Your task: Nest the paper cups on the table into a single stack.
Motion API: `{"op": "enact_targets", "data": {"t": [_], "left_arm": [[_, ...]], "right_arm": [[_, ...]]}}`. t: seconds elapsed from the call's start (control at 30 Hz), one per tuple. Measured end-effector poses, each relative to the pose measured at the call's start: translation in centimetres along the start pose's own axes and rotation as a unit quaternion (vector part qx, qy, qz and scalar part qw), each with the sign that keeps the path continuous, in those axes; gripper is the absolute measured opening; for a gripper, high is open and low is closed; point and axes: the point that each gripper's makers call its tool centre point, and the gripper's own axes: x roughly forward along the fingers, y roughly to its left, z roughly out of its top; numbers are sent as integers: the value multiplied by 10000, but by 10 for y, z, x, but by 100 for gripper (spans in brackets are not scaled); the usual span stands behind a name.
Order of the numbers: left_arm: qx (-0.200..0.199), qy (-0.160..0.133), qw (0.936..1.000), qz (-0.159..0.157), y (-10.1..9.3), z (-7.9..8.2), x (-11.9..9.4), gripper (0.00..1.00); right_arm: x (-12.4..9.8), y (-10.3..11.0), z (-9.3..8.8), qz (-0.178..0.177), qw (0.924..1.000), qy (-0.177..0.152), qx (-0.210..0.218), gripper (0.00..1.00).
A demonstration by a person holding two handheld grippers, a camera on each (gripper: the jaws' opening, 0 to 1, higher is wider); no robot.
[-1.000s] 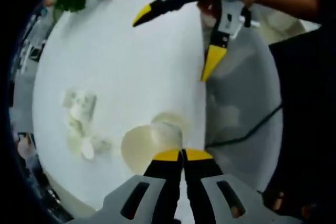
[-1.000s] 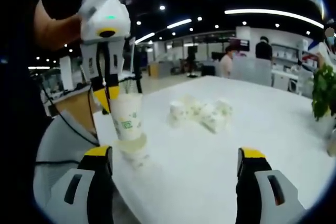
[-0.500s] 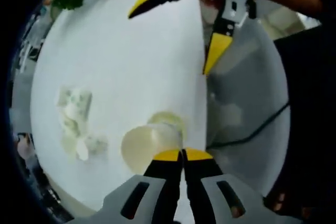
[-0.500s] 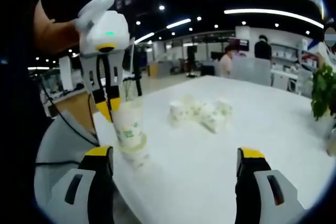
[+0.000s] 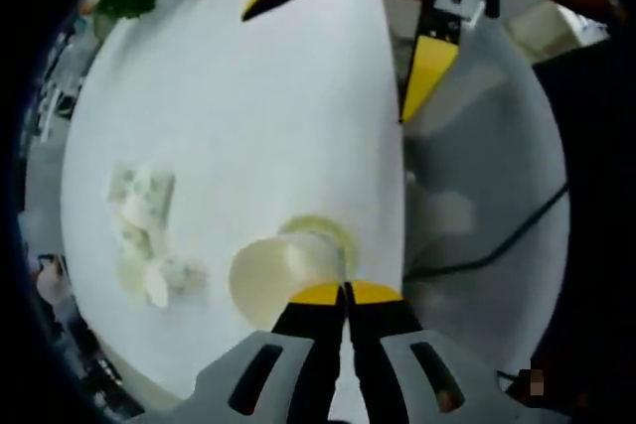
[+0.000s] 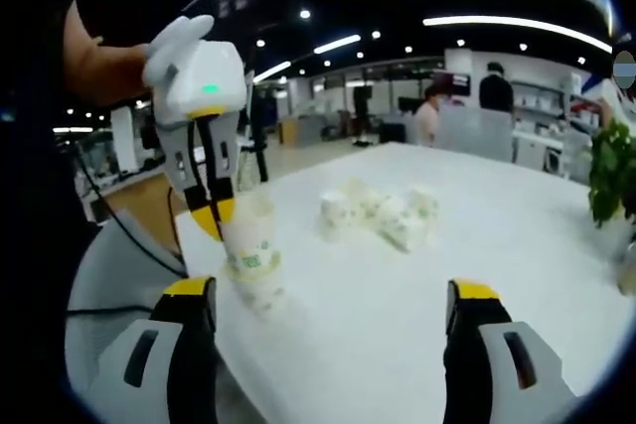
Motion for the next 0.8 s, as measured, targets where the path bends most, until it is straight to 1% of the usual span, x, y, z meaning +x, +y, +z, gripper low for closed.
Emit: {"op": "enact_targets", "data": {"t": [0.1, 0.23, 0.37, 0.57, 0.8], "left_arm": [[66, 11, 9999, 117, 4, 0, 1, 0], [101, -27, 9999, 75, 4, 1, 3, 0], [27, -63, 10000, -17, 2, 2, 8, 0], [5, -40, 10000, -40, 2, -2, 16, 0], [-113, -62, 9999, -52, 2, -1, 24, 0]], "right_arm": [[0, 0, -2, 1, 10000, 15, 6, 94], [2, 0, -3, 9, 10000, 33, 9, 93], [2, 0, -3, 12, 10000, 19, 21, 93], [2, -1, -5, 2, 10000, 46, 41, 93], [2, 0, -9, -6, 10000, 63, 71, 92]]}}
